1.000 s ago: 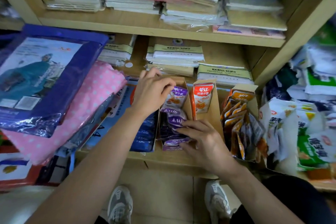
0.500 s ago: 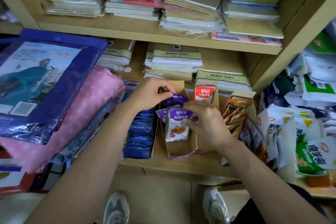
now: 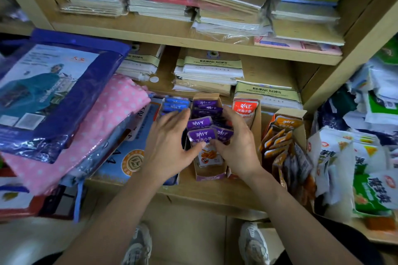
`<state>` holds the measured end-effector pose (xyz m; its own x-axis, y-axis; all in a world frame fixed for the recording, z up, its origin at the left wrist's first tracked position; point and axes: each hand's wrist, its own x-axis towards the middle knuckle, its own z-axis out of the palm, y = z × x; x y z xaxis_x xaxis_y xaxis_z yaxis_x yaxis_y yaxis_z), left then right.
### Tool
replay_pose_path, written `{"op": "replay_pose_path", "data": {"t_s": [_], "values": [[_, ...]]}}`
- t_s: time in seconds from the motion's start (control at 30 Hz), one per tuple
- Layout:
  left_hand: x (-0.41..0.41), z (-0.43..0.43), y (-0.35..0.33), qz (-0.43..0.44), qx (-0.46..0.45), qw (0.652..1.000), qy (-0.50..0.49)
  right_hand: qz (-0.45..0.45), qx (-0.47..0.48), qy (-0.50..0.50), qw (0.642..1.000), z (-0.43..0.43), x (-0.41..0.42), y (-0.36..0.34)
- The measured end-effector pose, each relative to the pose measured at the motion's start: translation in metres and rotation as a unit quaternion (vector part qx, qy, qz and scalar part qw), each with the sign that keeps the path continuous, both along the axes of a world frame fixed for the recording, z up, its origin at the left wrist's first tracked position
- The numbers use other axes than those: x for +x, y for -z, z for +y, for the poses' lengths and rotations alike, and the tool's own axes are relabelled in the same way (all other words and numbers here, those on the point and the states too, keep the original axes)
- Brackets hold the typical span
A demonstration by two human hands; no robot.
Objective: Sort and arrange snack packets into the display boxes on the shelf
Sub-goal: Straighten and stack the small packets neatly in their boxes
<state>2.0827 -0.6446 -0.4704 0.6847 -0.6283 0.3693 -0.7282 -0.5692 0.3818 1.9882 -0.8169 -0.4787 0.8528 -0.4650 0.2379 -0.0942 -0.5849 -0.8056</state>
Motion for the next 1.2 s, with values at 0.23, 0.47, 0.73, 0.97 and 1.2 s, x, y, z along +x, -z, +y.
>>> {"op": "replay_pose_path", "data": {"t_s": [0.23, 0.47, 0.73, 0.97, 1.2], "values": [[-0.006, -0.016, 0.018, -0.048, 0.043, 0.997, 0.039, 0.016, 0.109, -0.088, 0.990, 0.008, -0.001, -0.004], [-0.009, -0.007, 0.017, -0.108, 0.087, 0.989, -0.052, 0.022, 0.129, -0.059, 0.990, 0.013, -0.008, -0.001], [-0.005, -0.005, 0.022, -0.097, 0.064, 0.992, -0.049, 0.078, 0.127, -0.119, 0.982, 0.009, -0.008, -0.003], [-0.008, -0.003, 0.019, -0.128, 0.075, 0.989, -0.007, 0.084, 0.107, -0.127, 0.983, 0.011, -0.001, 0.001], [-0.001, -0.004, 0.014, -0.112, 0.074, 0.989, -0.060, 0.072, 0.091, -0.079, 0.990, 0.016, -0.001, 0.007]]}}
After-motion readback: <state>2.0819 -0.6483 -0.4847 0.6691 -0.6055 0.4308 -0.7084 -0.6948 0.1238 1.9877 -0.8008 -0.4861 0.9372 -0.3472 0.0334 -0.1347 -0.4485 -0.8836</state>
